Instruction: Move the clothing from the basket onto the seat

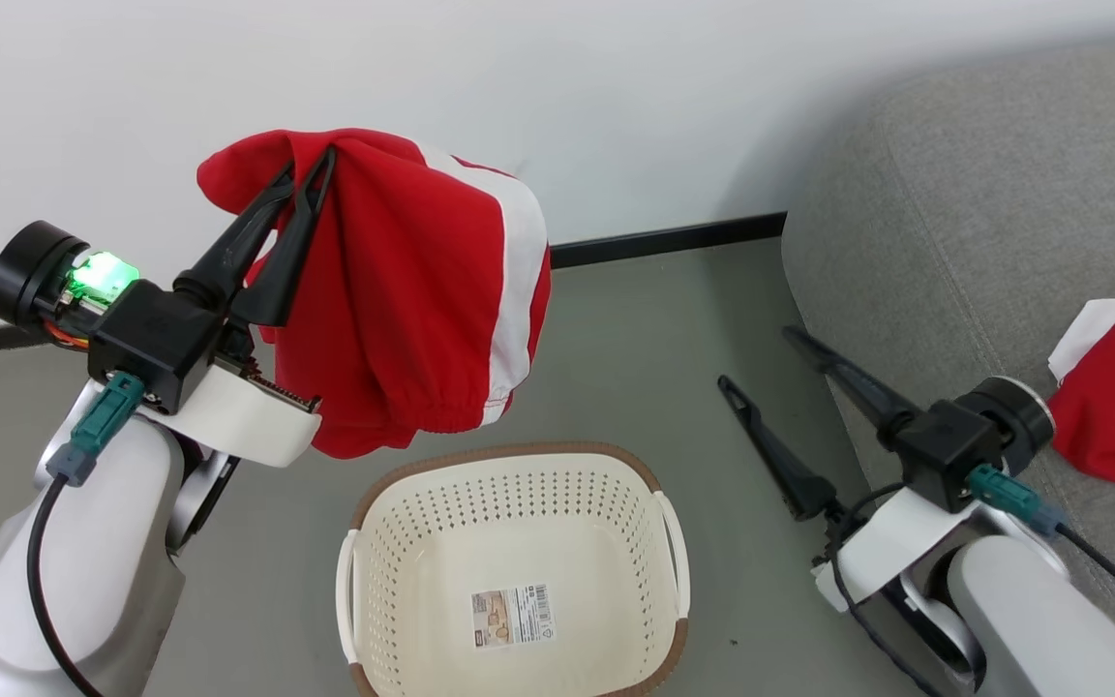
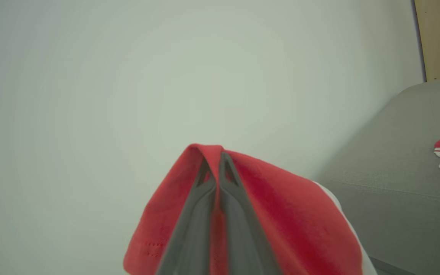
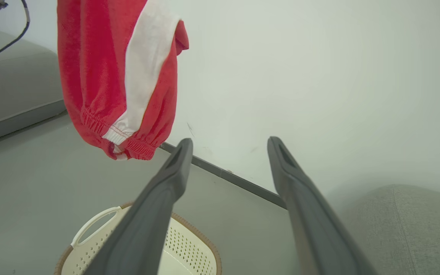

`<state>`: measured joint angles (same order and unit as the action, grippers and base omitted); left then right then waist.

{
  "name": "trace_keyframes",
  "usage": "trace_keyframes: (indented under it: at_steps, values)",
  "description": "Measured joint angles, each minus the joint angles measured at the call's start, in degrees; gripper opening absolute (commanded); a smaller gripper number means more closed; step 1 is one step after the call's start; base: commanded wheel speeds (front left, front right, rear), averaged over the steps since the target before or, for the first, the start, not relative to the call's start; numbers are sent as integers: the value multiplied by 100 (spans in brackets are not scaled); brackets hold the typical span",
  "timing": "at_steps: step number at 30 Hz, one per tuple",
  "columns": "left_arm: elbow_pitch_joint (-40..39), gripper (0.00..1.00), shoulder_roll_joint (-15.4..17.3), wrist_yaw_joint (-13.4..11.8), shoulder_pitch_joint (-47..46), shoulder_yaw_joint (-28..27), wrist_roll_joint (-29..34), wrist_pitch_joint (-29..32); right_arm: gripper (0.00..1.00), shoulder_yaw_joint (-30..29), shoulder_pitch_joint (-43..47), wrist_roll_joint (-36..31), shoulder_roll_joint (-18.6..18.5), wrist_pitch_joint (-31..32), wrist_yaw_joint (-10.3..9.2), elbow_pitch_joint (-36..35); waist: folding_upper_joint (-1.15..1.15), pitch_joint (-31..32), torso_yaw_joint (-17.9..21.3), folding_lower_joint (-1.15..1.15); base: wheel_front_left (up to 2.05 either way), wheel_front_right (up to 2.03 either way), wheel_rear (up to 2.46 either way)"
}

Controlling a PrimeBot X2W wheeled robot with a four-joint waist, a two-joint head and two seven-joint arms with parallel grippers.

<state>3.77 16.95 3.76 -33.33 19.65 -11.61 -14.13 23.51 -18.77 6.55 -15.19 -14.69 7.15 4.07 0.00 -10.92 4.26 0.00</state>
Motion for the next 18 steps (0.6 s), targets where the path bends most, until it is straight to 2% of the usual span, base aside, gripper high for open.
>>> trace_keyframes:
  at_steps: [10, 18]
  values:
    - [-194, 0, -29, 101, 0, 159, -89, 283, 100, 1061, -58, 684, -47, 8, 0, 227, 0, 554, -83, 0, 0, 0, 0]
    - [-335, 0, -107, 145, 0, 347, -193, 561, 100, 1718, -171, 1288, 174, 16, 0, 427, 0, 939, -151, 0, 0, 0, 0]
